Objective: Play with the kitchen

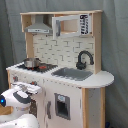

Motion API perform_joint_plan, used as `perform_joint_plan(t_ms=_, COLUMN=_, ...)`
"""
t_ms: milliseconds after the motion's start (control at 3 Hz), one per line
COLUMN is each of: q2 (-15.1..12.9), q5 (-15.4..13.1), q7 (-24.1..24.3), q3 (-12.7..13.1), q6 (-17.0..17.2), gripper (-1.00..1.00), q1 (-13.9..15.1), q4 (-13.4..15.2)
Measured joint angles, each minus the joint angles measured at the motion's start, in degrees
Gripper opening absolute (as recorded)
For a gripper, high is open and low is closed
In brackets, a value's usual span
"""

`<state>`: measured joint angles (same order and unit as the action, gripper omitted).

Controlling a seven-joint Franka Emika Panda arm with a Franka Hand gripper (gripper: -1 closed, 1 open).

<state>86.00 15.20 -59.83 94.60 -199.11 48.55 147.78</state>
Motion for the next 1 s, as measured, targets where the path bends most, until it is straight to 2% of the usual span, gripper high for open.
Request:
perform_joint_plan(t_ms=333, q2=0.00, q5=0.00, q7=-6.07, q3=0.00, q6=0.03, gripper=-1.00, q1=-0.03, q4=0.08)
perform_joint_plan(t_ms=667, q2=-0.65, q5=0.06, q7=-7.37, q3=-0.05, q6=0.24, gripper=-1.00, q1=-0.11, q4=0.00)
perform_joint_plan(t_ms=1000, q2=-0.66, q5=0.06, q7=-7.27, q3=-0.04, q6=0.24, gripper=1.00, q1=-0.13, q4=-0.06)
